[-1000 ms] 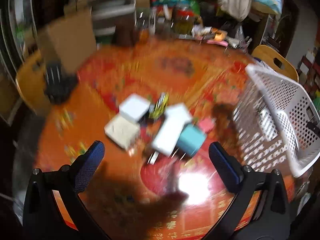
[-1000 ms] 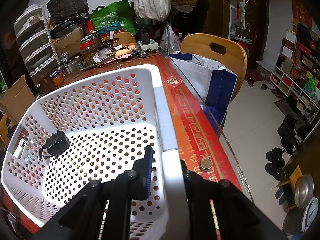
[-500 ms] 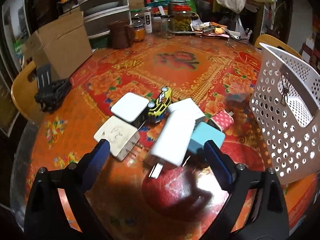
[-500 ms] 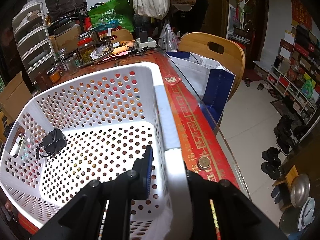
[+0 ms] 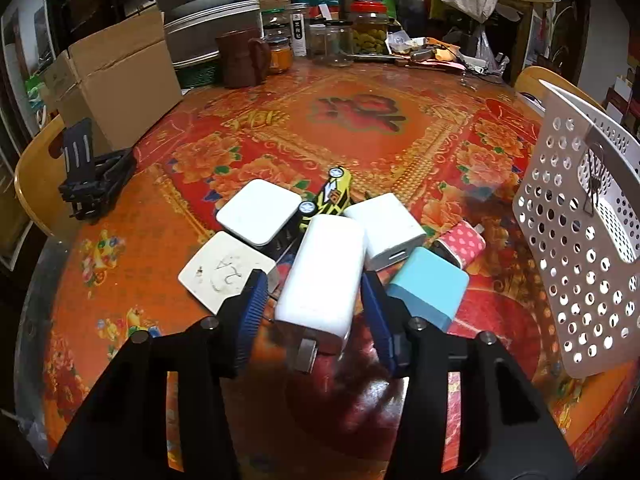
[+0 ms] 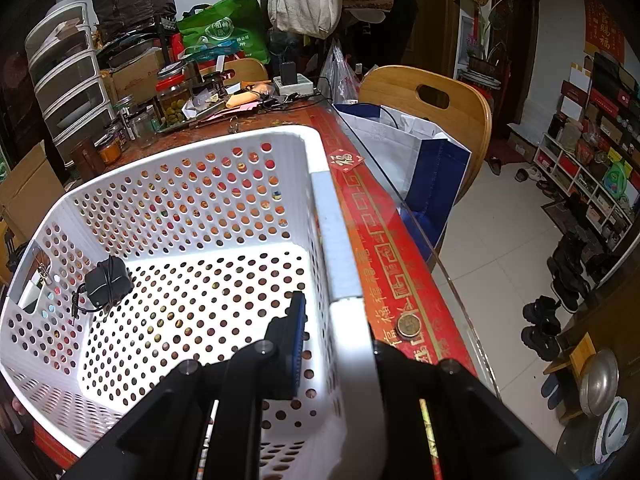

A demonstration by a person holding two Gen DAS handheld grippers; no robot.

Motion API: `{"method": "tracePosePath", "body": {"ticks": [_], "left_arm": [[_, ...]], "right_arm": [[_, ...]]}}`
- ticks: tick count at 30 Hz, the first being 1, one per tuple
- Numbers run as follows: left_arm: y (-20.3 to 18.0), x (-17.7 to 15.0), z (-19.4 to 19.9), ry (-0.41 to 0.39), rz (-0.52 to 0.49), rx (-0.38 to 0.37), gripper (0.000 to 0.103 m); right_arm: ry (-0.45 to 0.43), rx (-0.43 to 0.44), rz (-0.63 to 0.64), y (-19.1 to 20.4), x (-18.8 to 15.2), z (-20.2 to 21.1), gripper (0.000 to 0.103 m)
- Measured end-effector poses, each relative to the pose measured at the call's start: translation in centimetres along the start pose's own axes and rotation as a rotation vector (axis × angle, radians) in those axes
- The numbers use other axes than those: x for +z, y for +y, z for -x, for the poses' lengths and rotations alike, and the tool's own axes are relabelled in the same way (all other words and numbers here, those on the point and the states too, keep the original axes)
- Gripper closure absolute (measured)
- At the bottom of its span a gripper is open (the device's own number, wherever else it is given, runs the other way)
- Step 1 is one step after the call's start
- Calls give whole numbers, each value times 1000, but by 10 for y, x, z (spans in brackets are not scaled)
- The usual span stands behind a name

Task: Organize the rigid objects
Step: 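Grasp the white rectangular adapter with the left tool and lift it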

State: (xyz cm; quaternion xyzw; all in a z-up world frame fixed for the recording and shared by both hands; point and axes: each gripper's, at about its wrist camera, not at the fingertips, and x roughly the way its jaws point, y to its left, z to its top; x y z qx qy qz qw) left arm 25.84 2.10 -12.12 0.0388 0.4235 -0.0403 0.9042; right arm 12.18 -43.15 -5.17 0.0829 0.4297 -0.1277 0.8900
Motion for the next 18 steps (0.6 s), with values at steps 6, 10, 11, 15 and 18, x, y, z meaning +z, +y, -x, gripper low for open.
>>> {"method": "tracePosePath", "body": {"ticks": [6, 10, 11, 15, 18], "left_arm": [[-5, 0, -3, -11, -15, -14, 68], [-6, -1, -2, -19, -14, -6, 71], [-7, -1, -1, -27, -18, 5, 72], [-5, -1, 11, -71, -16, 44, 74], [-3, 1, 18, -90, -10, 46, 74]], "right_arm": [[-1, 0, 0, 0, 0, 0, 91], [0, 0, 1, 0, 0, 0, 91], [0, 0, 1, 0, 0, 0, 91], [0, 0, 3, 0, 0, 0, 91], [0, 0, 2, 0, 0, 0, 91]]}}
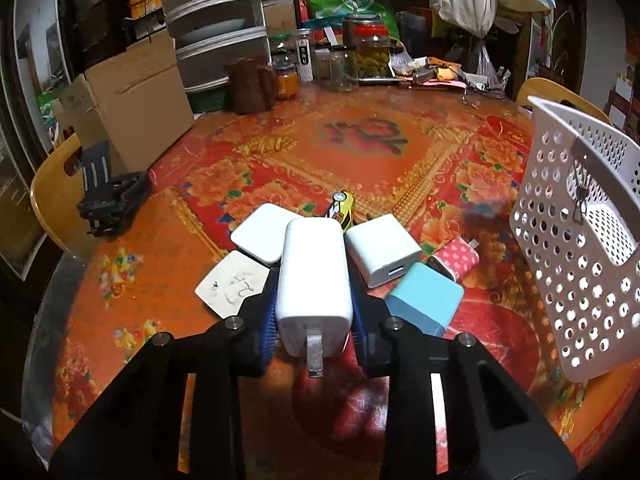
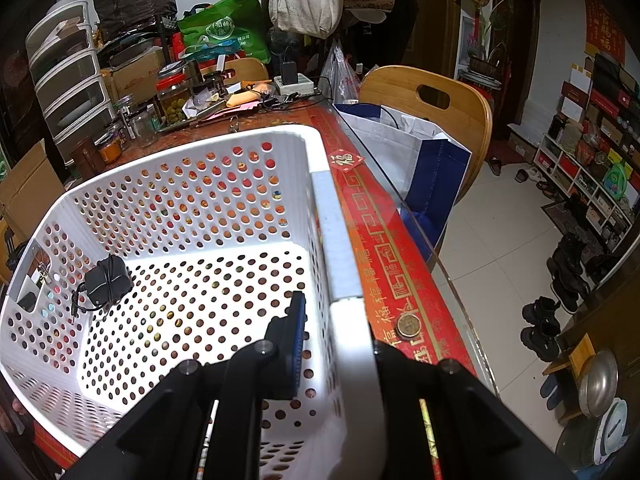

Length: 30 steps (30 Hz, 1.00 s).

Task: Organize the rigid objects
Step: 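Grasp the white rectangular adapter with the left tool and lift it, then lower the white adapter into the basket and open the left tool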

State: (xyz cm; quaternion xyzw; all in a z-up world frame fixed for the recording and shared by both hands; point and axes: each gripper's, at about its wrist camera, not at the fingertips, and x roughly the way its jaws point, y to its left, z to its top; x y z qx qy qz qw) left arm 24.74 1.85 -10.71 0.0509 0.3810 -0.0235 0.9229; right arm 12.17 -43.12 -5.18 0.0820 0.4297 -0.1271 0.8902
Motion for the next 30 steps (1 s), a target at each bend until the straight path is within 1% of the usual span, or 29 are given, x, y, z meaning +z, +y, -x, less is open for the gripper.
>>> {"method": "tracePosePath", "body": {"ticks": [3, 6, 11, 17, 24, 30], "left_arm": [[3, 0, 5, -8, 10, -9, 74], [7, 2, 13, -18, 28, -36, 74], [2, 12, 40, -70, 8, 22, 74], [-2, 29, 60, -89, 1, 96, 74], [-16, 44, 77, -105, -18, 106, 74], [-46, 59, 99, -142, -65, 120, 74]], "right_arm": [[0, 0, 1, 0, 0, 0, 91], [1, -1, 1, 0, 0, 0, 91], [1, 0, 1, 0, 0, 0, 91], [5, 4, 11, 2, -1, -2, 91], [6, 12, 18, 1, 0, -3, 91], [2, 21, 19, 0, 0, -2, 91]]}}
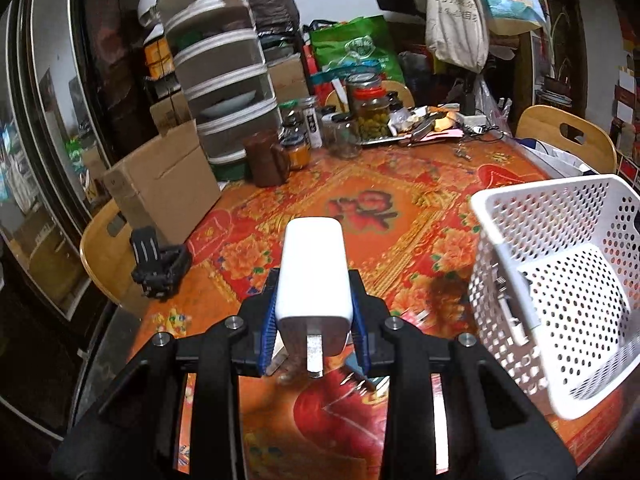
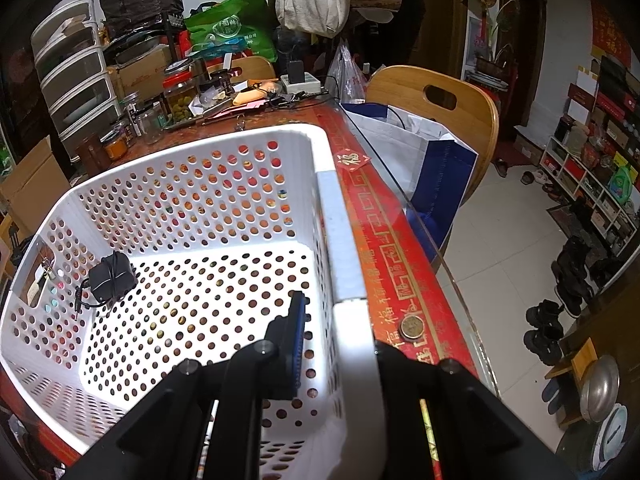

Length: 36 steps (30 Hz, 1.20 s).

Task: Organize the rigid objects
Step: 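Lower the white adapter into the basket and open the left tool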

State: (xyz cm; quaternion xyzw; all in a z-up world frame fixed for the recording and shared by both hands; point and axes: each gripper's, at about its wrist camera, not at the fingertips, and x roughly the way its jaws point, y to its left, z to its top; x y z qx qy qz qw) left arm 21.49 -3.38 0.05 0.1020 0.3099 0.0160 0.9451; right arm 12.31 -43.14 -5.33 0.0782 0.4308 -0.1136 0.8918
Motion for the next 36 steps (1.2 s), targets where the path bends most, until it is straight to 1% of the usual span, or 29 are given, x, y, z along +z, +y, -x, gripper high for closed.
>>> {"method": "tracePosePath", "body": {"ticks": [7, 9, 15, 19, 22, 25, 29, 30, 32, 35, 36], "left_arm": [[-38, 23, 20, -32, -65, -1, 74], [-54, 31, 25, -40, -95, 0, 74], [-91, 44, 30, -44, -155, -4, 74], [-110, 49, 28, -29, -183, -20, 74], [-129, 53, 22, 5, -221, -50, 74], [-158, 57, 10, 79, -297, -95, 74], [-202, 54, -23, 252, -420, -172, 74], [-213, 51, -32, 302, -448, -183, 74], [-229, 45, -46, 373, -495, -193, 74], [-238, 41, -56, 433, -514, -224, 74], [-243, 40, -59, 452, -536, -218, 74]], "right_arm": [[1, 0, 0, 0, 0, 0, 91], [1, 1, 1, 0, 0, 0, 91], [0, 13, -1, 0, -1, 0, 91], [-1, 19, -1, -1, -1, 1, 91], [-1, 19, 0, -1, 0, 0, 91], [-1, 20, 1, -1, 0, 0, 91], [2, 31, -1, -3, 1, -1, 91], [3, 33, -1, -4, 1, -1, 91], [4, 35, -2, -4, 1, -1, 91], [4, 34, -1, -5, 1, -2, 91], [6, 33, -2, -5, 2, -2, 91]]}}
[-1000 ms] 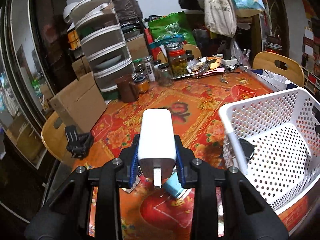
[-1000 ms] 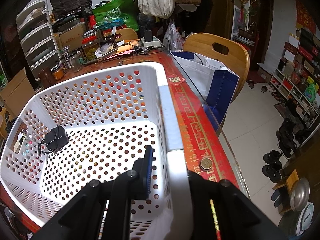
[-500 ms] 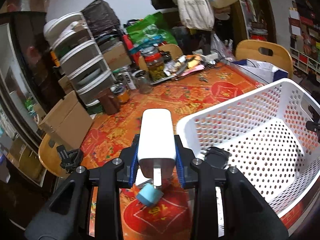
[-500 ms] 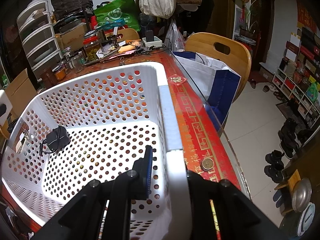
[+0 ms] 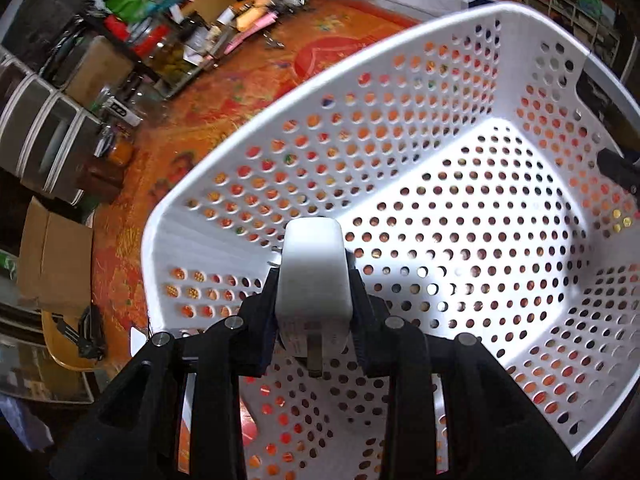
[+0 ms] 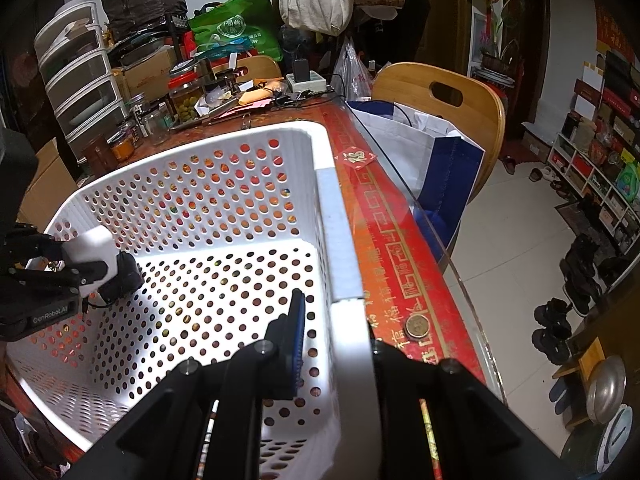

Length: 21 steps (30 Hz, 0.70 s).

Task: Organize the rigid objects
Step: 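Lower the white adapter into the basket and open the left tool, then grasp the flat white square adapter with the left tool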

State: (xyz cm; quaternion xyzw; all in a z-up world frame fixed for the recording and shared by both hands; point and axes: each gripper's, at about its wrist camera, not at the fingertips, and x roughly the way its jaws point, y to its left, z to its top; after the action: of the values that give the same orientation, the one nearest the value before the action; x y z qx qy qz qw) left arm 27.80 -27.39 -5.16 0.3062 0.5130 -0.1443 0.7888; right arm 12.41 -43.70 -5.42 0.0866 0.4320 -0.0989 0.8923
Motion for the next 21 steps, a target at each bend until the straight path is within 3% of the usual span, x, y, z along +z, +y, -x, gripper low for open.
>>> {"method": "tracePosePath", "body": {"ticks": [3, 5, 6, 9, 12, 14, 16, 19, 21], "left_arm": [[-6, 8, -5, 16, -24, -5, 67], [-6, 11, -3, -6, -25, -38, 35], [-2, 11, 1, -38, -16, -48, 29], [16, -1, 29, -143, 25, -56, 25], [62, -38, 71, -292, 128, -86, 19], [100, -70, 87, -363, 216, -53, 1], [134, -99, 87, -392, 284, -2, 0], [192, -147, 50, -311, 423, 66, 0], [227, -179, 6, -228, 542, 33, 0]], "right_arm": [[2, -1, 2, 0, 0, 0, 91], [1, 0, 2, 0, 0, 0, 91], [3, 0, 2, 0, 0, 0, 91], [5, -2, 3, 0, 0, 0, 91], [11, -2, 5, 1, -1, -1, 91], [13, -4, 6, 1, 0, -1, 91], [15, -9, 9, 2, 0, 0, 91], [17, -14, 15, 2, 2, -1, 91], [18, -16, 15, 2, 2, -1, 91]]}}
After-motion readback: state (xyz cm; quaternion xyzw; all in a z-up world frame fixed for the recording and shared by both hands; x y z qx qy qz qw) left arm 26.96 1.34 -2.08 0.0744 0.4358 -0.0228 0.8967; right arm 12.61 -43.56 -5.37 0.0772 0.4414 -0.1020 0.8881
